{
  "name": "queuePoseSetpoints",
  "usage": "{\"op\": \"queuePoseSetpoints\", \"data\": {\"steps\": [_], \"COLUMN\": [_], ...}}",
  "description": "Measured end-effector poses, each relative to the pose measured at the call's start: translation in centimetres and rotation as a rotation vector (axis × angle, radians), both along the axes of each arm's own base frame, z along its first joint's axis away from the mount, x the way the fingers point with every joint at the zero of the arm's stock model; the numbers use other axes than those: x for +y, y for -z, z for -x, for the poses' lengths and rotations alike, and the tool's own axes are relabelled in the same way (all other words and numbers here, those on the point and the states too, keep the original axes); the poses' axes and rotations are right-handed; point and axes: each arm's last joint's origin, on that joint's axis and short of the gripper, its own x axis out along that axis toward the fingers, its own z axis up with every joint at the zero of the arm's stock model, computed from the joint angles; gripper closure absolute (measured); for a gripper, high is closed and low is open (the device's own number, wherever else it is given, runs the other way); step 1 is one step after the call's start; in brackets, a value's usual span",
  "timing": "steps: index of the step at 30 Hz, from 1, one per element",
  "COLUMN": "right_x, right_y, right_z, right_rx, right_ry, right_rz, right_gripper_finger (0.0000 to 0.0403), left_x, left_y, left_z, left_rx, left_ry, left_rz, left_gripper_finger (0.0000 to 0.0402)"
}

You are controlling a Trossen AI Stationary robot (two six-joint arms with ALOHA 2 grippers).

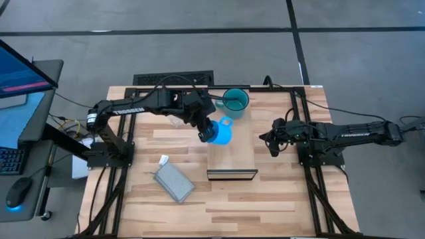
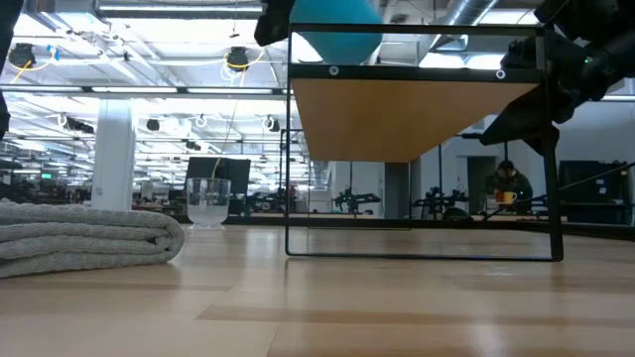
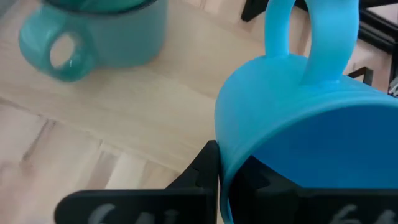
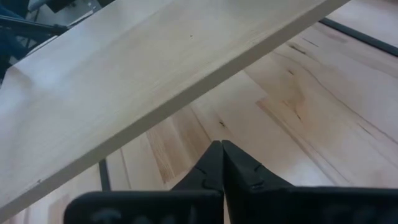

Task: Stack small to large cups/mugs on shelf
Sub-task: Put the light blue mug on the shelf

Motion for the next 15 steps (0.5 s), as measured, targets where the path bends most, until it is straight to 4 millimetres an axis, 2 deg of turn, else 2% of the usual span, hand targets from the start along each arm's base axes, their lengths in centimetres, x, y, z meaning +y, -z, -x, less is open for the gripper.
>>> {"op": "queuePoseSetpoints", "data": {"steps": [6,15], "right_x": [0.0,0.0], "right_y": [0.0,0.0], "right_z": [0.0,0.0], "right_rx": [0.000,-0.003], "right_ry": [-0.001,-0.007], "right_rz": [0.001,-0.004], "right_gripper_finger": [0.0376,0.0385], "left_x": [0.7,1.6], "left_y": [0.0,1.5], "left_z": [0.1,-0.9], "left_rx": [0.004,0.097], "left_ry": [0.043,0.100], "left_rz": [-0.020,-0.059], "left_gripper_finger": [0.0401,0.0401]}}
